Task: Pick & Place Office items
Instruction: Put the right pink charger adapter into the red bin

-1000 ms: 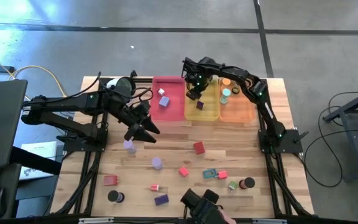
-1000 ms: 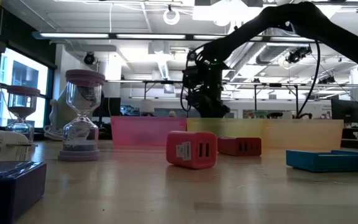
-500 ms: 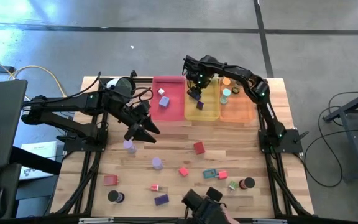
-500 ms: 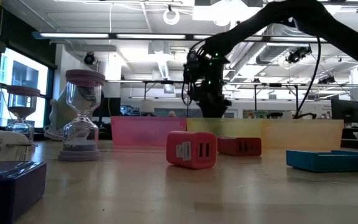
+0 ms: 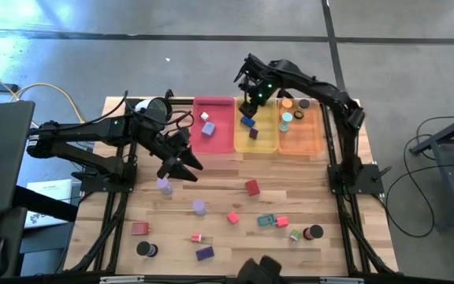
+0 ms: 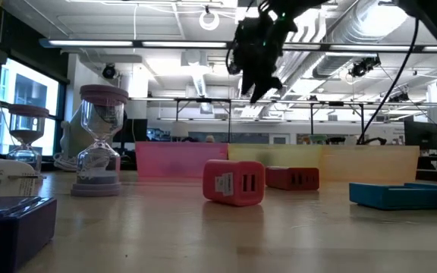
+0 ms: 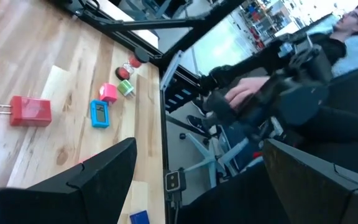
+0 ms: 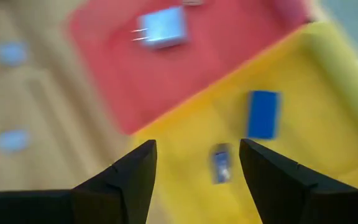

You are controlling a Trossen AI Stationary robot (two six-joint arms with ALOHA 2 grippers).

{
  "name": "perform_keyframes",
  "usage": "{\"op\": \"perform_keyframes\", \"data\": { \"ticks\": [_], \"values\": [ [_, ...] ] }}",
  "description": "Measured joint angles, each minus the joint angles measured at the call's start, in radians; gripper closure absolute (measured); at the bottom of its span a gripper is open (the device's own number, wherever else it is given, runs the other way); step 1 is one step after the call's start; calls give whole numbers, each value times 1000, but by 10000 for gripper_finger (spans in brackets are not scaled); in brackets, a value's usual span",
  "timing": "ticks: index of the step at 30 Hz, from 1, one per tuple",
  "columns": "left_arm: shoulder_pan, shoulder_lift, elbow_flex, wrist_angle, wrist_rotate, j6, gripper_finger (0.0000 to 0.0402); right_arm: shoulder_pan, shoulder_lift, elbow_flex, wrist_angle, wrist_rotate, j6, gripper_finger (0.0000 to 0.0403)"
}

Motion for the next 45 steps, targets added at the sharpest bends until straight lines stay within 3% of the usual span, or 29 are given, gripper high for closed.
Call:
{"op": "perform_keyframes", "data": {
  "ticks": [6,10,15,29,45],
  "values": [
    [0,0,0,-1,43,52,62,42,-87,0,-145,-178,100,184],
    [0,0,0,-2,65,89,62,102,-123,0,-304,-235,164,184],
    [0,0,0,-9,110,136,62,216,-160,-11,-398,-142,279,184],
    [0,0,0,-129,227,241,62,533,-177,-13,-401,-107,619,184],
    [-8,0,0,-145,251,321,62,903,-176,-13,-402,184,1065,184]
  ]
}}
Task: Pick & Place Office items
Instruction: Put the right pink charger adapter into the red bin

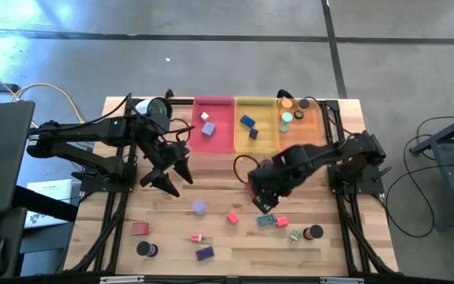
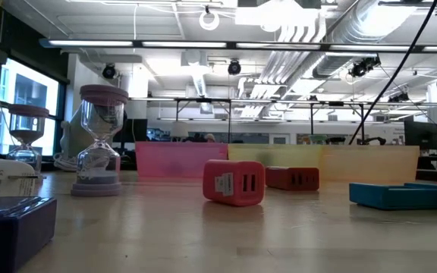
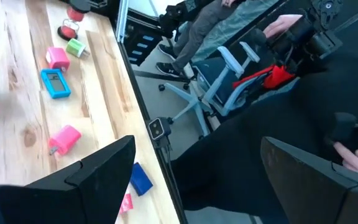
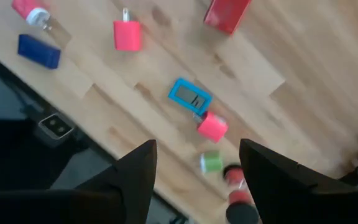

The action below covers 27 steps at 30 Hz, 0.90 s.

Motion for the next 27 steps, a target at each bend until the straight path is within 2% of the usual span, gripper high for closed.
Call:
{"op": "perform_keyframes", "data": {
  "ticks": [4,10,18,27],
  "values": [
    [0,0,0,36,-19,35,62,73,0,0,0,124,0,184],
    [0,0,0,85,-47,35,62,123,0,0,0,191,0,184],
    [0,0,0,85,-235,41,62,197,1,0,34,195,-109,184],
    [-41,0,0,85,-247,34,62,286,10,-6,79,186,-88,184]
  ]
}}
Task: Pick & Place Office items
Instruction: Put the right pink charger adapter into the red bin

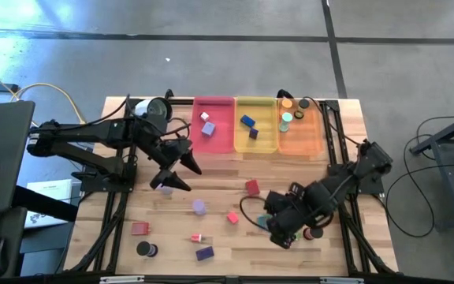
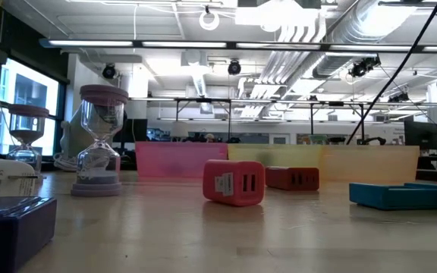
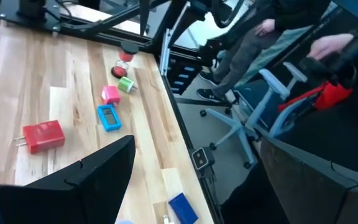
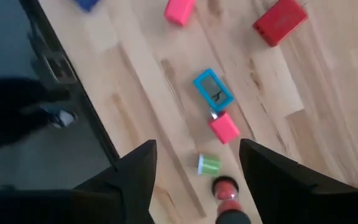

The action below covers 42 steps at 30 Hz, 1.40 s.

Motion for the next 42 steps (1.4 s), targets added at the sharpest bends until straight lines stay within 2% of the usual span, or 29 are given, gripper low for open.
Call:
{"op": "perform_keyframes", "data": {
  "ticks": [4,11,20,25,35,42],
  "values": [
    [-29,1,0,12,-52,-22,62,42,7,-64,-12,7,-76,184],
    [-71,1,0,23,-101,-52,62,88,6,-262,15,-1,-41,184],
    [-106,1,0,23,-127,-56,62,92,6,-483,197,7,-327,184],
    [-119,1,0,22,-127,-56,62,78,6,-596,342,-8,-394,184],
    [-119,1,0,22,-127,-51,62,34,6,-688,466,-48,-507,184],
    [-118,1,0,22,-127,-9,62,9,6,-737,626,-54,-529,184]
  ]
}}
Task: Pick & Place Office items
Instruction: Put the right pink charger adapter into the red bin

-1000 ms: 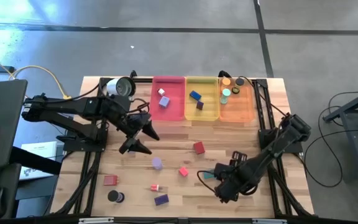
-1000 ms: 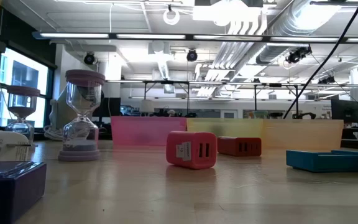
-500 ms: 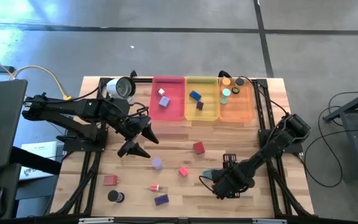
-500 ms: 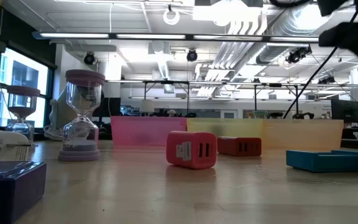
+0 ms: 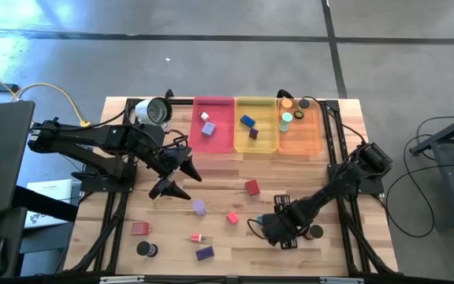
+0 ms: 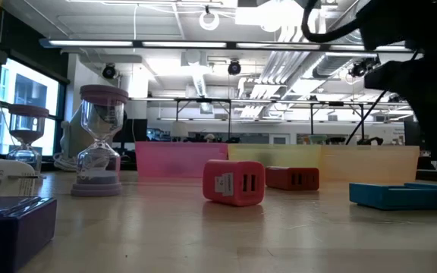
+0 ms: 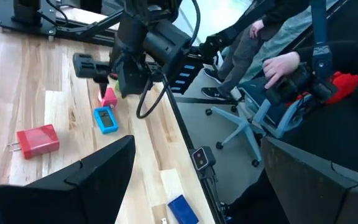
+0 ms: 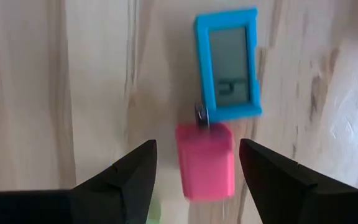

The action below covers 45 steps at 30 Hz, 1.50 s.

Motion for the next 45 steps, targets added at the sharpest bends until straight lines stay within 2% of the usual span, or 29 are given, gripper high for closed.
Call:
{"op": "perform_keyframes", "data": {
  "ticks": [7,26,35,40,45],
  "values": [
    [0,0,0,20,0,7,62,-4,0,-31,34,-2,-11,187],
    [0,0,0,18,6,6,62,-7,-1,-124,150,-26,2,250],
    [0,0,0,15,6,6,62,-55,-1,-124,191,-49,223,262],
    [0,0,0,15,7,7,62,-87,-1,-124,199,-121,349,262],
    [0,0,0,21,7,10,62,-97,-1,-109,185,-131,393,262]
  ]
}}
